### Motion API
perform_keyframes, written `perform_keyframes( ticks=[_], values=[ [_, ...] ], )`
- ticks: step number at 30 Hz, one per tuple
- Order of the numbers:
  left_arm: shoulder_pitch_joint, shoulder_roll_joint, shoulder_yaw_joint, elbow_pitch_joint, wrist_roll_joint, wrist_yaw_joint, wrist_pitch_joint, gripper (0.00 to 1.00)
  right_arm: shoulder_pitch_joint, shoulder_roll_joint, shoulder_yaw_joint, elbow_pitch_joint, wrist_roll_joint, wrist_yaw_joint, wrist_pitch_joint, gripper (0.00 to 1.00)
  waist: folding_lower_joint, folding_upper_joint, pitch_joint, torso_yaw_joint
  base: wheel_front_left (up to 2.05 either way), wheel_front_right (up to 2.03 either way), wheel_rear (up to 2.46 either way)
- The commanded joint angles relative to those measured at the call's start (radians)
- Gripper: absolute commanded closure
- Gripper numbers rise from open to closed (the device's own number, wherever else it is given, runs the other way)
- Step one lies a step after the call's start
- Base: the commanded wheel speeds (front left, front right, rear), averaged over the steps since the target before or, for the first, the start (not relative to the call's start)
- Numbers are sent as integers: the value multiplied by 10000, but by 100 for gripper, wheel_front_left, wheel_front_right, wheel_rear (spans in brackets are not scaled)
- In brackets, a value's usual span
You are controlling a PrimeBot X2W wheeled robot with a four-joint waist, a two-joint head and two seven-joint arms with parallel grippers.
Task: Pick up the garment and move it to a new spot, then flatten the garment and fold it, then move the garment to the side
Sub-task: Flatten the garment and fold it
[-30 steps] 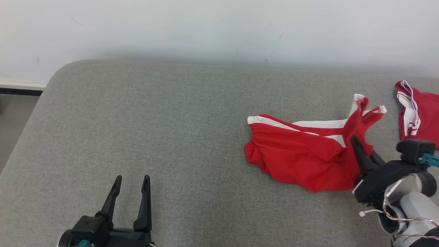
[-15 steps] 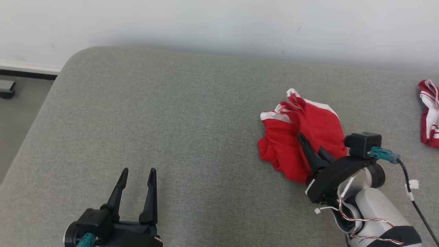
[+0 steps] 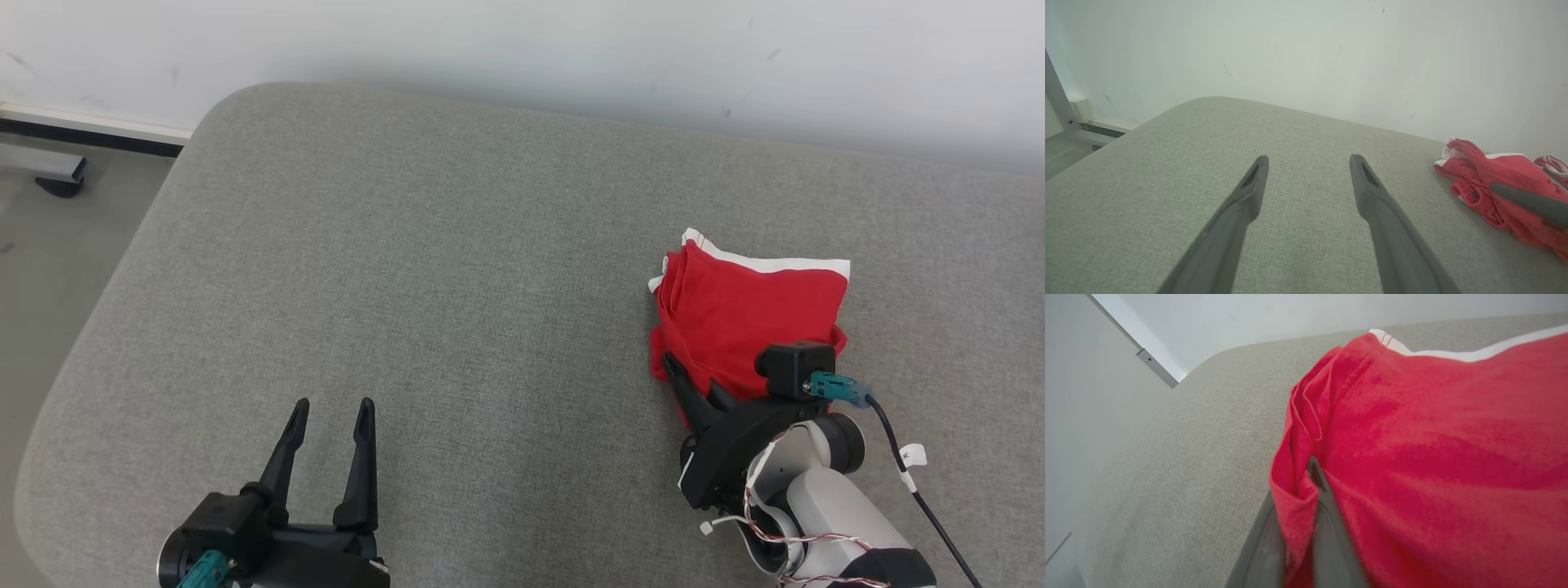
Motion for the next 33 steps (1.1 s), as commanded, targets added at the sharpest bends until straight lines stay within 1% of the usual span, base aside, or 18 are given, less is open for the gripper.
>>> perform_keyframes(
  ticks=[1,2,3,4,8,13,17,23,24,25,26,30,33],
  values=[
    [-128,-18,6,18,-48,11,-27,0,-123,98,-14,241,-68,-26,-153,100,-1,0,27,14,0,0,0],
    [-127,-19,17,24,-47,11,-29,0,-165,119,-5,296,-95,-26,-252,48,-1,0,29,7,0,0,0],
    [-122,-19,35,29,-51,11,-29,0,-195,129,22,354,-83,-26,-350,0,-1,0,25,-9,0,0,0],
    [-122,-19,35,29,-51,11,-29,0,-195,129,22,354,-83,-26,-350,0,-1,0,25,-9,0,0,0],
    [-16,-18,142,33,0,36,-27,0,-286,-30,32,210,-1,-26,-1060,0,-1,0,-66,-148,0,0,0],
    [154,-16,339,-60,200,38,-29,0,-187,-498,-190,-289,120,-26,-2082,0,-1,0,-244,-339,0,0,0],
    [298,-18,552,-293,412,37,-27,0,49,-962,-697,-681,69,-26,-2614,0,-1,0,-343,-465,0,0,0],
    [385,-19,702,-471,583,30,-27,0,521,-1517,-1591,-852,-219,-26,-2879,0,-1,0,-349,-546,0,0,0],
    [382,-19,705,-484,603,29,-27,0,593,-1582,-1711,-833,-292,-26,-2900,29,-1,0,-336,-542,0,0,0],
    [375,-19,704,-492,620,26,-27,0,676,-1632,-1796,-782,-362,-26,-2903,71,-1,0,-320,-534,0,0,0],
    [356,-19,691,-495,622,26,-27,0,743,-1664,-1880,-719,-412,-26,-2900,100,-1,0,-296,-515,0,0,0],
    [235,-19,596,-469,590,21,-28,0,719,-1775,-1879,-408,-767,-26,-2926,100,-1,0,-195,-394,0,0,0],
    [172,-19,510,-442,654,18,-28,0,532,-1642,-1668,-80,-1034,-26,-2967,100,-1,0,-145,-278,0,0,0]
  ],
)
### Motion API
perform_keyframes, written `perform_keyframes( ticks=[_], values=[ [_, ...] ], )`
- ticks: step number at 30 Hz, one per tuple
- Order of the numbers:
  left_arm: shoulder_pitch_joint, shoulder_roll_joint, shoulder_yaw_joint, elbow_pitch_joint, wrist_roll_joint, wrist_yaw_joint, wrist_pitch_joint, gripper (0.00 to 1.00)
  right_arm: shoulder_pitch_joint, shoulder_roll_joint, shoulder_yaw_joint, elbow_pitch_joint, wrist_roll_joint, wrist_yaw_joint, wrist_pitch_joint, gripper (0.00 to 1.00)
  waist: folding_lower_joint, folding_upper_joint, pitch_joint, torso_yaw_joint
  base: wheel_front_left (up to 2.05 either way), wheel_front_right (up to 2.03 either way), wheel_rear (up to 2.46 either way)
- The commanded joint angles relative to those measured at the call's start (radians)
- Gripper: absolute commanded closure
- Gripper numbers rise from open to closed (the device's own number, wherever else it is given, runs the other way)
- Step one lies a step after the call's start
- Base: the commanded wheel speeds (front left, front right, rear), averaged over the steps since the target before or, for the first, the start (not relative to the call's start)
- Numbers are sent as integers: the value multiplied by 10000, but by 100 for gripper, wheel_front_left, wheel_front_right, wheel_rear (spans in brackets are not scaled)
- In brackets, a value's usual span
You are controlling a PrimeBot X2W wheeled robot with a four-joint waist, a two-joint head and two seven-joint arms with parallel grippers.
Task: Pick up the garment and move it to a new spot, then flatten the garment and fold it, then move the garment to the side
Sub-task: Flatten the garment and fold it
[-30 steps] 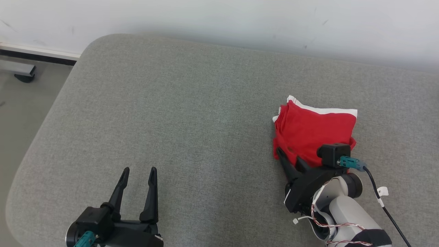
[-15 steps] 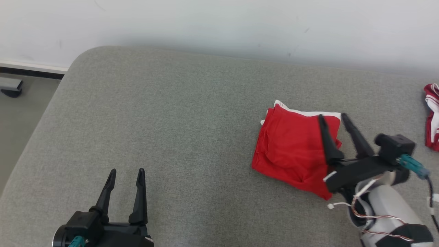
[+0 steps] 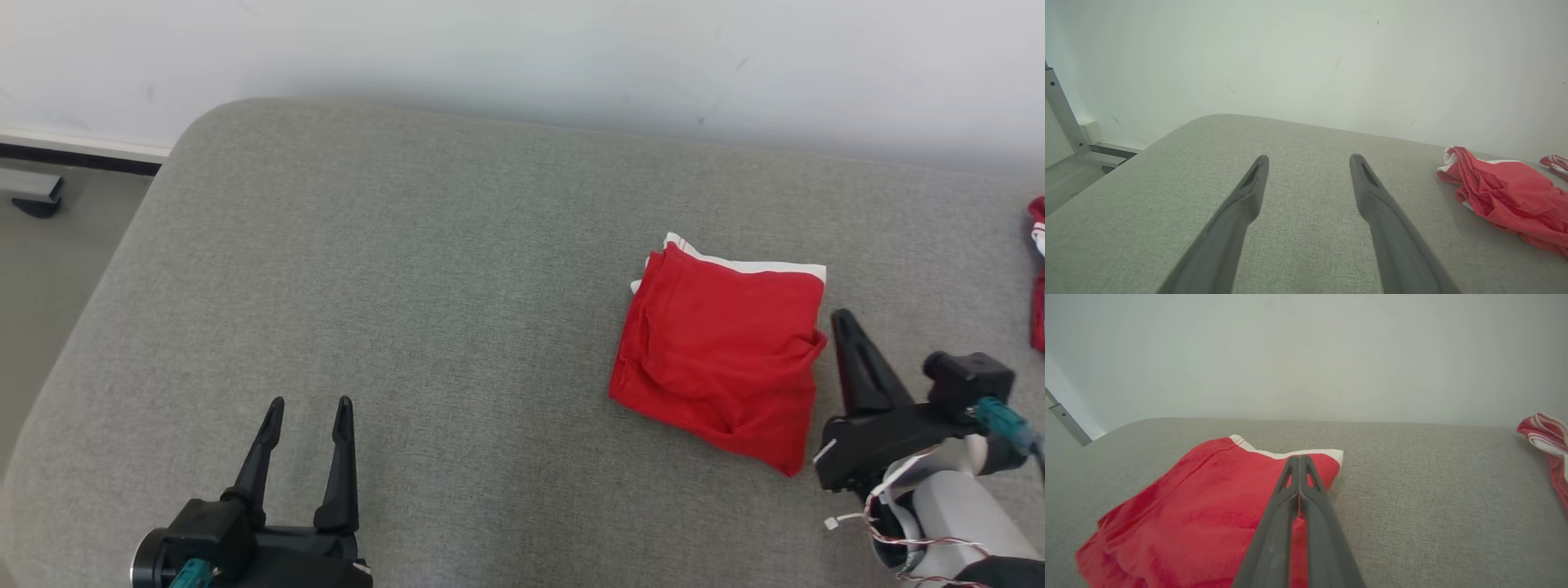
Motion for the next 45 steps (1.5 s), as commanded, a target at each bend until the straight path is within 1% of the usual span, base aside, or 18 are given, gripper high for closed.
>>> perform_keyframes(
  ticks=[1,10,12,22,26,32,36,45],
  values=[
    [-83,-15,-54,20,102,15,-29,0,-149,107,133,198,-180,-26,-81,100,1,-1,50,122,0,0,0],
    [-206,-17,-361,119,115,12,-28,0,-692,787,923,1662,-675,-26,-163,100,1,-1,138,558,0,0,0],
    [-232,-16,-427,142,92,11,-29,0,-835,1083,1147,1932,-789,-26,-178,100,1,-1,193,704,0,0,0],
    [-328,-16,-604,204,31,11,-29,0,-753,1875,1969,2054,-926,-26,-177,100,1,-1,290,1112,0,0,0],
    [-361,-17,-598,234,58,10,-28,0,-837,1999,2029,1968,-864,-26,-180,100,1,-1,279,1127,0,0,0],
    [-204,-17,-440,182,201,10,-28,0,-741,1819,1747,1139,-868,-26,-180,100,1,-1,102,745,0,0,0],
    [-102,28,-339,144,250,10,-28,0,-459,1639,1451,277,-923,-26,-178,100,1,-1,-80,290,0,0,0],
    [56,187,-130,41,357,10,-29,0,482,1246,419,-1368,-1189,-26,-163,100,1,-1,-417,-845,0,0,0]
  ],
)
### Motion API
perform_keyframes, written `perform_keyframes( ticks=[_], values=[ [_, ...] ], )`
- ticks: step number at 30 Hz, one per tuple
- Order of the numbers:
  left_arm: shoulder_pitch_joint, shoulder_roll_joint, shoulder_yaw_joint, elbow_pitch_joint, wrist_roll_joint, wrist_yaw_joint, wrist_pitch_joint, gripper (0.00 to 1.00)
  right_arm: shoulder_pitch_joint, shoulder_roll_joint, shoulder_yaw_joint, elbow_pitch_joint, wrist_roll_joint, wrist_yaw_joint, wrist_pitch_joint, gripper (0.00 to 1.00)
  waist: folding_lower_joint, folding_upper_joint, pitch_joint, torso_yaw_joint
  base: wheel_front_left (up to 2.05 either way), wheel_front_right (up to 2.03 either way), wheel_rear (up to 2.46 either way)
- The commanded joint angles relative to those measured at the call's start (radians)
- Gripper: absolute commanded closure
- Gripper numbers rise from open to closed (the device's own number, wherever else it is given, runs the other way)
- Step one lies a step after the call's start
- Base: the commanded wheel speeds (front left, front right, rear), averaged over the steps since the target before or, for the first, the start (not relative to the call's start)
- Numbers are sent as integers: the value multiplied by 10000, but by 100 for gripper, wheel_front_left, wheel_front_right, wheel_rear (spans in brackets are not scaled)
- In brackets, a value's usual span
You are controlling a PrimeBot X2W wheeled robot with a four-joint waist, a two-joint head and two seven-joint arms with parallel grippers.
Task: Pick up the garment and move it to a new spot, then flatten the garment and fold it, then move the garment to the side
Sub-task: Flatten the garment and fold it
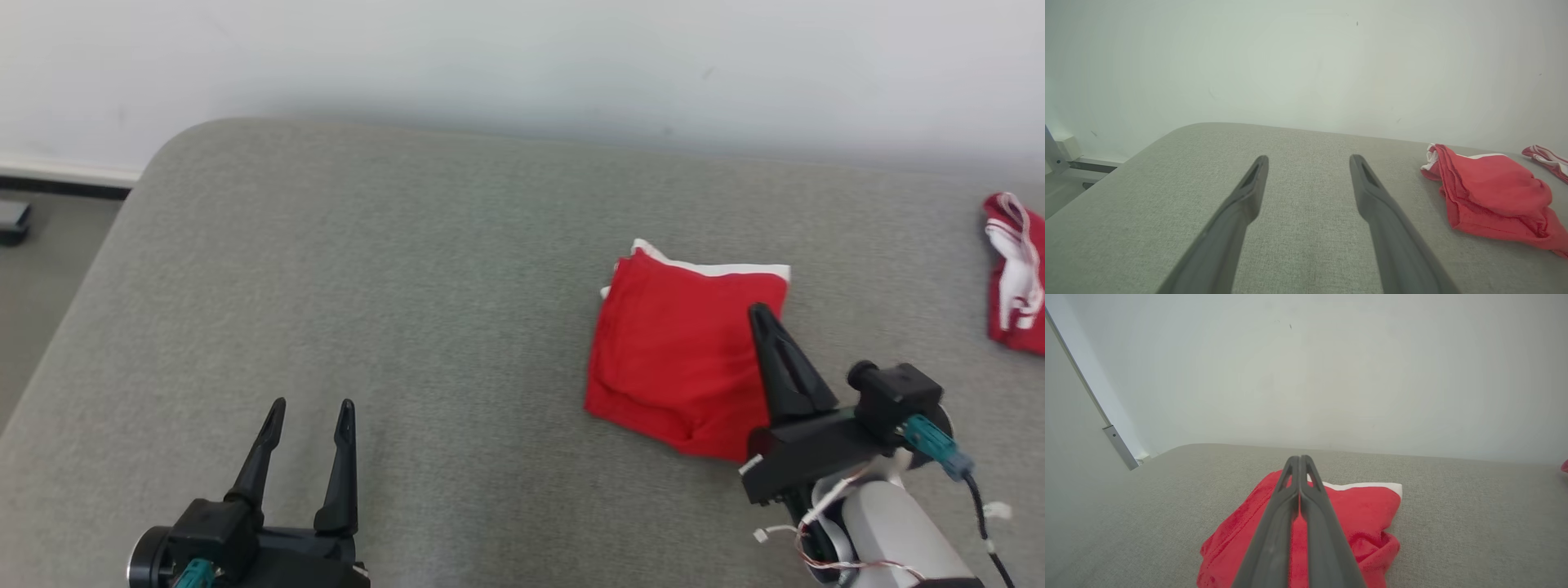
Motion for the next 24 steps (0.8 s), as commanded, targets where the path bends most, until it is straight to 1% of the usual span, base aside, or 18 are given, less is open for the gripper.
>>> perform_keyframes(
  ticks=[1,8,9,10,11,18,24],
  values=[
    [114,44,34,-35,127,12,-28,0,255,-89,-126,-150,-82,-26,-2,100,0,0,-249,-538,0,0,0],
    [321,89,142,-47,154,11,-28,0,1302,-152,-804,-962,-206,-26,-2,100,0,0,-540,-1194,0,0,0],
    [339,94,148,-44,165,11,-28,0,1440,-136,-901,-1080,-231,-26,-1,84,0,0,-580,-1260,0,0,0],
    [358,96,148,-45,175,13,-28,0,1591,-119,-1006,-1203,-252,-26,-2,33,0,0,-609,-1313,0,0,0],
    [389,98,170,-51,186,13,-28,0,1742,-86,-1098,-1315,-275,-26,-1,0,0,0,-646,-1378,0,0,0],
    [609,158,196,-94,229,13,-28,0,2655,174,-1688,-1899,-366,-26,-1,0,0,0,-907,-1576,0,0,0],
    [962,264,324,-215,331,13,-27,0,3485,364,-1981,-2392,-507,-27,-1,0,0,0,-1125,-1627,0,0,0]
  ],
)
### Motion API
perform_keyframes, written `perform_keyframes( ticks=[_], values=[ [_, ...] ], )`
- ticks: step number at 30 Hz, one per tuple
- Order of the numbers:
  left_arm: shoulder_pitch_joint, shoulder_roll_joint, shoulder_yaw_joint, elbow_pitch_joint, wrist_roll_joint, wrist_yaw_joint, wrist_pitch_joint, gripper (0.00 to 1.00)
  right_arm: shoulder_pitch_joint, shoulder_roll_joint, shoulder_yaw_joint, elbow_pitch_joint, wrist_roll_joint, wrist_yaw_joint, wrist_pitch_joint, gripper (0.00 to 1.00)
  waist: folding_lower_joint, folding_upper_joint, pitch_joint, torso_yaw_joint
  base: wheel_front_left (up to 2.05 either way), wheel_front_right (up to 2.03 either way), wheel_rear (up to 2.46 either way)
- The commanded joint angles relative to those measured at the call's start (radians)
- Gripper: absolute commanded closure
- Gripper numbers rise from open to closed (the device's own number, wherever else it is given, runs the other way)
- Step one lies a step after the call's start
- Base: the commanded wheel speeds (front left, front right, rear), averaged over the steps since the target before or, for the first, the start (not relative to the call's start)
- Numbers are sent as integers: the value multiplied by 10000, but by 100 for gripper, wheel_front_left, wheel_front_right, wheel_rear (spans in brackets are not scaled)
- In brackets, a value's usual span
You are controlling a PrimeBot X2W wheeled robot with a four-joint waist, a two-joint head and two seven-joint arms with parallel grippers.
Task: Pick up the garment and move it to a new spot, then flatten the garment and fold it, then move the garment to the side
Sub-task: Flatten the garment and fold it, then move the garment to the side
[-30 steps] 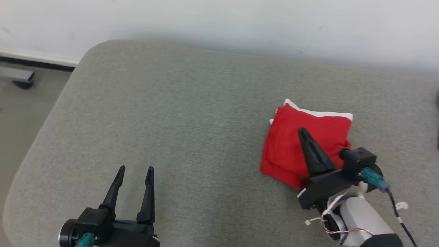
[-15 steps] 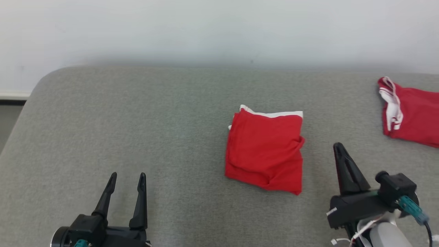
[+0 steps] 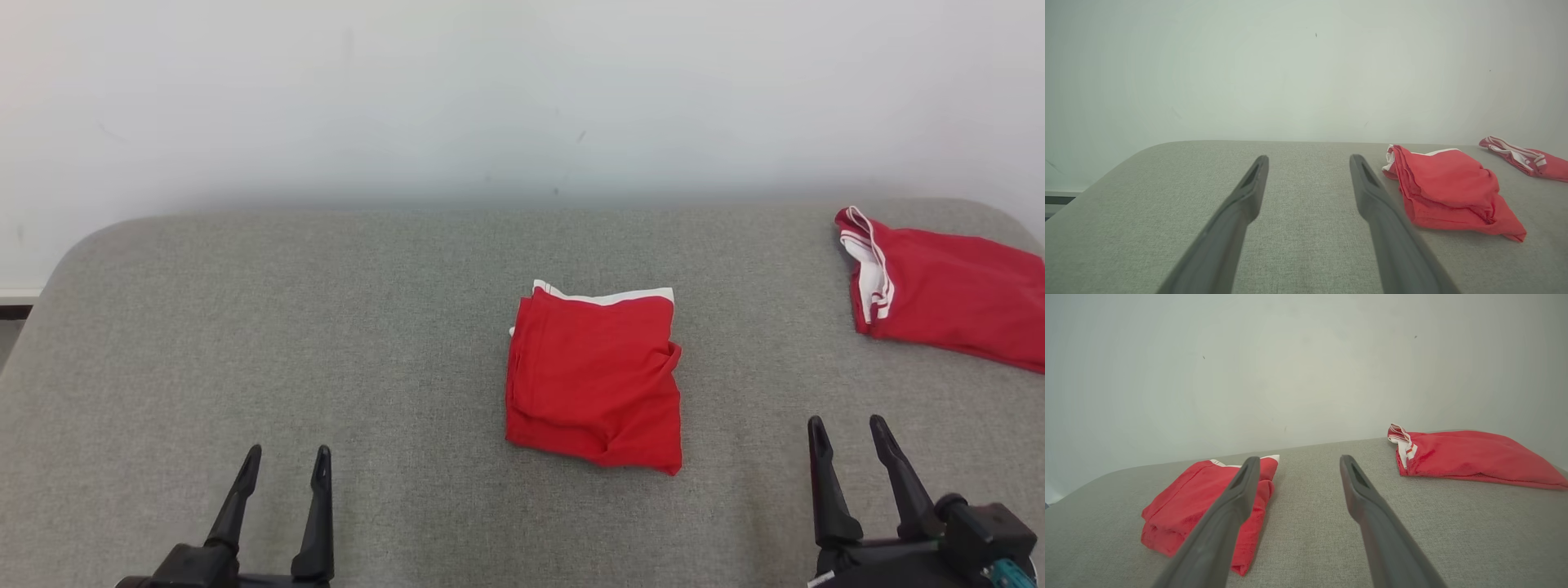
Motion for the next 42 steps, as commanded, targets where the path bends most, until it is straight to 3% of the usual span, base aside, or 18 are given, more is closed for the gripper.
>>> perform_keyframes(
  ticks=[1,18,42],
  values=[
    [193,55,95,-65,60,17,-27,0,202,38,-95,-110,-110,-27,3,0,2,0,-73,-27,0,0,0],
    [1134,110,681,-505,337,246,-27,0,1305,297,-447,-634,-261,-27,3,0,2,0,-341,194,0,0,0],
    [1278,75,745,-618,162,280,-27,0,1363,427,-299,-705,-218,-27,3,0,2,0,-367,377,0,0,0]
  ],
)
